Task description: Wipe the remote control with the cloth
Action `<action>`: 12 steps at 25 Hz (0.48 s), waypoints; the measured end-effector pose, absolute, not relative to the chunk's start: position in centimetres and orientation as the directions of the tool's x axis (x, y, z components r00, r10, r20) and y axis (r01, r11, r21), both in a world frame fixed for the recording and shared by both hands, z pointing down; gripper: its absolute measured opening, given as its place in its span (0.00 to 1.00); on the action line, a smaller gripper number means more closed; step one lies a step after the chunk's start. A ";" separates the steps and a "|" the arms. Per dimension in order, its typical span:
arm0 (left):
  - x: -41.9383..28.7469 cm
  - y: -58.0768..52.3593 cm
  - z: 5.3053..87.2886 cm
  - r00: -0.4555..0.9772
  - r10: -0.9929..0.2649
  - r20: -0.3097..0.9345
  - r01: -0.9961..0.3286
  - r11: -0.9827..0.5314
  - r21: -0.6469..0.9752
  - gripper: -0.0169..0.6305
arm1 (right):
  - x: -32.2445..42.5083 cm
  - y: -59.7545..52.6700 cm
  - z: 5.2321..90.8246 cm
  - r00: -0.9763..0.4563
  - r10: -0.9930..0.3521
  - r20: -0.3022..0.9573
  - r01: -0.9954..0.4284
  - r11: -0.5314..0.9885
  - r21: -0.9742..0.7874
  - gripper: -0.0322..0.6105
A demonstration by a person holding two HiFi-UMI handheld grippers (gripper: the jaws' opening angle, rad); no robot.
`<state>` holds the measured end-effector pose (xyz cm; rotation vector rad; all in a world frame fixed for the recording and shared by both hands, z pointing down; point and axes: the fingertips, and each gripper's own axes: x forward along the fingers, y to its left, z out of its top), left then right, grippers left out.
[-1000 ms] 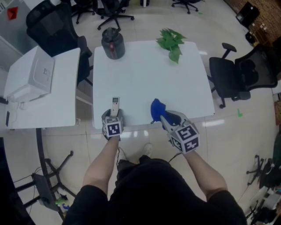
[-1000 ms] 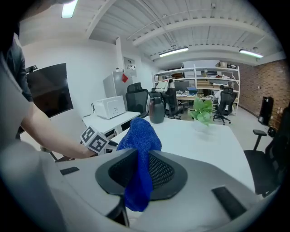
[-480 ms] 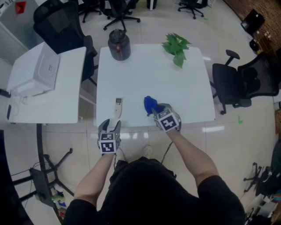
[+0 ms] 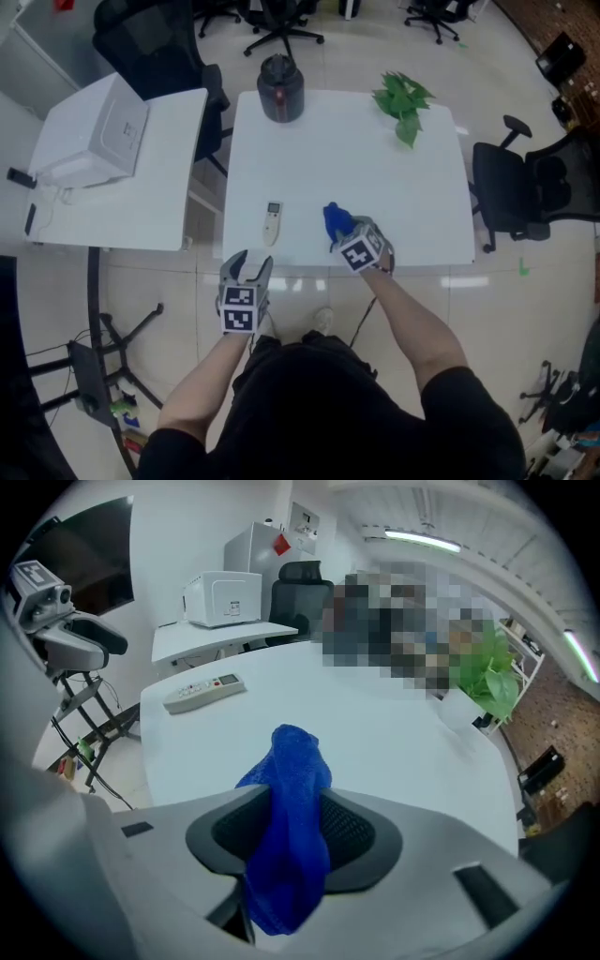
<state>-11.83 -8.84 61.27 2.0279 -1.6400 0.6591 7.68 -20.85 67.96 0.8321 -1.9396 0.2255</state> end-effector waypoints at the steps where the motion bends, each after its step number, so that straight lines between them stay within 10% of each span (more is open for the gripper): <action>1: -11.9 -8.8 61.0 0.183 -0.769 0.613 -0.979 -0.197 0.045 0.40 | 7.8 -20.7 67.9 -0.294 -0.454 0.841 -0.645 0.744 0.176 0.36; 12: -10.2 -8.1 51.2 0.350 -0.827 0.440 -0.927 -0.375 0.033 0.37 | 3.2 -12.5 51.7 -0.569 -0.612 0.549 -0.722 0.691 0.022 0.27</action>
